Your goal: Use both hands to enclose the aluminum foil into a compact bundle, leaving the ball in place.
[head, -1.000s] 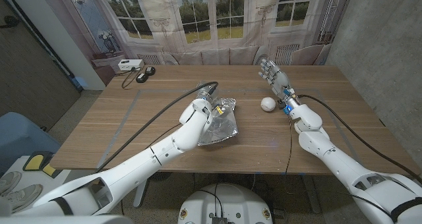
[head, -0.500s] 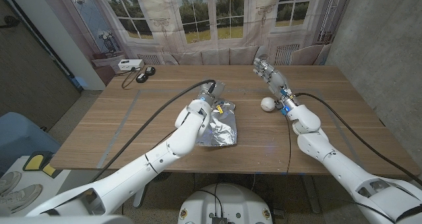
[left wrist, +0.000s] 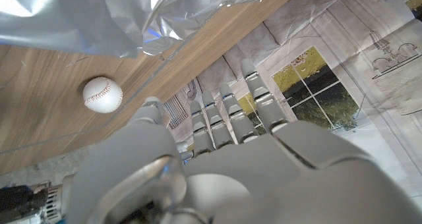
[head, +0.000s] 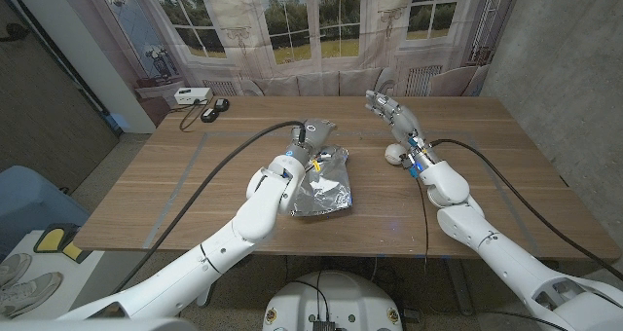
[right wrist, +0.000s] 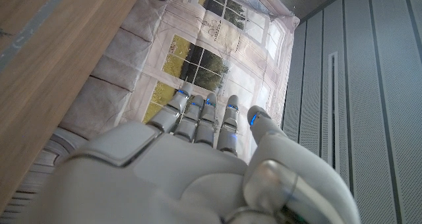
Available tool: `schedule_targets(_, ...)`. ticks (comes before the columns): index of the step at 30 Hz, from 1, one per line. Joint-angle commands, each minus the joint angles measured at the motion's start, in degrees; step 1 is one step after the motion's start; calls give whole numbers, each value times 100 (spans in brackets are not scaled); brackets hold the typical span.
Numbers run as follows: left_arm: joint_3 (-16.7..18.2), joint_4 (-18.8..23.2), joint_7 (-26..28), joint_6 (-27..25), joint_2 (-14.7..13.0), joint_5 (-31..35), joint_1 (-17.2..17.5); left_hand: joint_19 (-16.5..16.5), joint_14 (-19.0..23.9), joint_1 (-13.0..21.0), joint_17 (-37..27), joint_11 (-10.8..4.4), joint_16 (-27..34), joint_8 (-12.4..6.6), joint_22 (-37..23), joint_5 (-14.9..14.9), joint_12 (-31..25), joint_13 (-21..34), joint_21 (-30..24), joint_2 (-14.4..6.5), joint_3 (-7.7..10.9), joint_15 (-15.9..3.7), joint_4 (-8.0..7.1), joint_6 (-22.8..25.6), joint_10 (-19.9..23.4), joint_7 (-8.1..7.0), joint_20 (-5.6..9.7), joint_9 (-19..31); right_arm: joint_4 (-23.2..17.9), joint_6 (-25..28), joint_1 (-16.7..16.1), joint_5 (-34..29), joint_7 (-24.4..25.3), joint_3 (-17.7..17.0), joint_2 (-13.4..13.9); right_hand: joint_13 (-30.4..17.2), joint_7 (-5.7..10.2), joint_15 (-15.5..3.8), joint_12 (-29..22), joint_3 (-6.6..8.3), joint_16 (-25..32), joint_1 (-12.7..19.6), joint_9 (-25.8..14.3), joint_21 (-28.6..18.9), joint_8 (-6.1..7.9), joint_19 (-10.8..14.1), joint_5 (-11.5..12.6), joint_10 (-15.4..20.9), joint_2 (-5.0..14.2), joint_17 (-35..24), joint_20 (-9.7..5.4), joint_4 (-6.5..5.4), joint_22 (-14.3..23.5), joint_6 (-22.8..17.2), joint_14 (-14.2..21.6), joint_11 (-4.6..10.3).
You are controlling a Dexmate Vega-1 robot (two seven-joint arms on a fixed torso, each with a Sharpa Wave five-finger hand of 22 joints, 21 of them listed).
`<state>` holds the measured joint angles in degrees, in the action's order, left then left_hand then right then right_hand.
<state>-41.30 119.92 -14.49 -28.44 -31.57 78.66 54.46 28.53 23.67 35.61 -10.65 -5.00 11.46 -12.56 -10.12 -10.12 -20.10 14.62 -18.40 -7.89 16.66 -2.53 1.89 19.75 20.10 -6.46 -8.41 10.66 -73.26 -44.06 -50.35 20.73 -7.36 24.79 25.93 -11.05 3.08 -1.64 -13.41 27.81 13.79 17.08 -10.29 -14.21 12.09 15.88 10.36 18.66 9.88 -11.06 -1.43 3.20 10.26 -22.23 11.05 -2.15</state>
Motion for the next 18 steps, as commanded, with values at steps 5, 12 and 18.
schedule_targets(5, 489, 175, 2033, 309, -227, -1996, 775, -255, -517, -375, 19, 208, -116, 249, -7, -13, 374, -157, 263, -25, 30, 196, -101, -623, -389, -27, -84, -8, -695, 299, -433, -2236, 1616, 34, 148, -18, -28, 128, 111, -17, -135, 207, -10, 87, -83, -98, -9, -140, -207, 54, 265, 269, 2, 15, -70, 37)
schedule_targets(12, 591, 57, 3011, 555, -306, -2698, 1048, -452, -714, -560, 23, 282, -132, 256, -8, 4, 500, -208, 407, -66, 34, 257, -173, -784, -515, -14, -111, -15, -1137, 734, -484, -2599, 1658, 234, 372, -17, -14, 117, 130, 42, -168, 350, -12, 113, -90, -111, -1, -136, -171, 67, 251, 380, 0, -2, -72, 71)
schedule_targets(18, 649, -20, 3342, 687, -366, -3286, 1184, -611, -978, -733, 23, 345, -147, 271, -15, -3, 663, -251, 532, -197, 103, 324, -271, -1074, -762, 100, -116, -21, -1507, 1255, -501, -2903, 1668, 404, 535, -21, 95, 24, 207, 132, -255, 531, -17, 177, -138, -205, -13, -290, -3, 48, 71, 435, 1, 81, -268, 174)
